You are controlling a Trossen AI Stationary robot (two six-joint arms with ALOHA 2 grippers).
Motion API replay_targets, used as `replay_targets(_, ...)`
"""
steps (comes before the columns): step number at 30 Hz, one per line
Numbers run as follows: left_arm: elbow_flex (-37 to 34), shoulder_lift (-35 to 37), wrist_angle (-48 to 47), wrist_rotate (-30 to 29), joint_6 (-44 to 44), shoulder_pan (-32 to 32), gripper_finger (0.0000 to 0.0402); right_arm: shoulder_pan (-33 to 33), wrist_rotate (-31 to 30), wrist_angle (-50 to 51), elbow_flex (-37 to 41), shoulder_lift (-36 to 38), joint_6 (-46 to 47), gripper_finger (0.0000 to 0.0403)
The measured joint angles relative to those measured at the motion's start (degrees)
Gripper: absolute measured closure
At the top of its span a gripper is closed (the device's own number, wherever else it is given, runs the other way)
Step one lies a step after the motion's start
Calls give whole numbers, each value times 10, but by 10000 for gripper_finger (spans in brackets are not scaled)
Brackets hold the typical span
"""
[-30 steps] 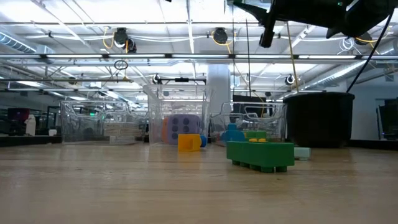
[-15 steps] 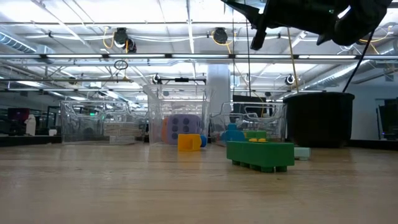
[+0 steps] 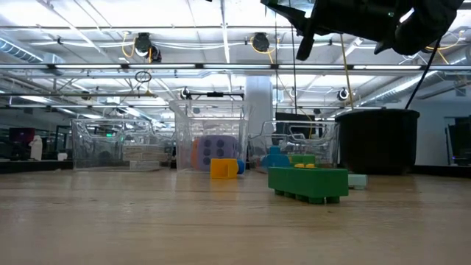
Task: Pick & Place Toys
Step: Put the top dark green game piece into the right transparent bin
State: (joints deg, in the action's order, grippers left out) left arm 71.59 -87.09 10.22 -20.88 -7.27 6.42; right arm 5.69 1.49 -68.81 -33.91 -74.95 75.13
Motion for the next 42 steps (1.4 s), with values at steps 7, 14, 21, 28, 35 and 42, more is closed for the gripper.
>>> replay_targets(7,0,0,1,-1,-20,0,55,0,-2,-11,0,0,3,277)
replay_targets(14,0,-14,21,-19,-41,-14,55,-2,-2,-13,0,0,3,277)
replay_targets(21,0,-15,44,-16,-31,-29,55,-13,-8,-13,0,0,3,277)
replay_targets(28,0,-15,42,2,-27,-32,55,-17,-17,-13,0,0,3,277)
replay_targets(35,0,-17,41,17,-28,-32,55,-17,-31,-13,-1,0,7,277)
replay_targets(42,12,-31,25,17,-30,-35,55,-15,-29,25,-32,1,-3,277)
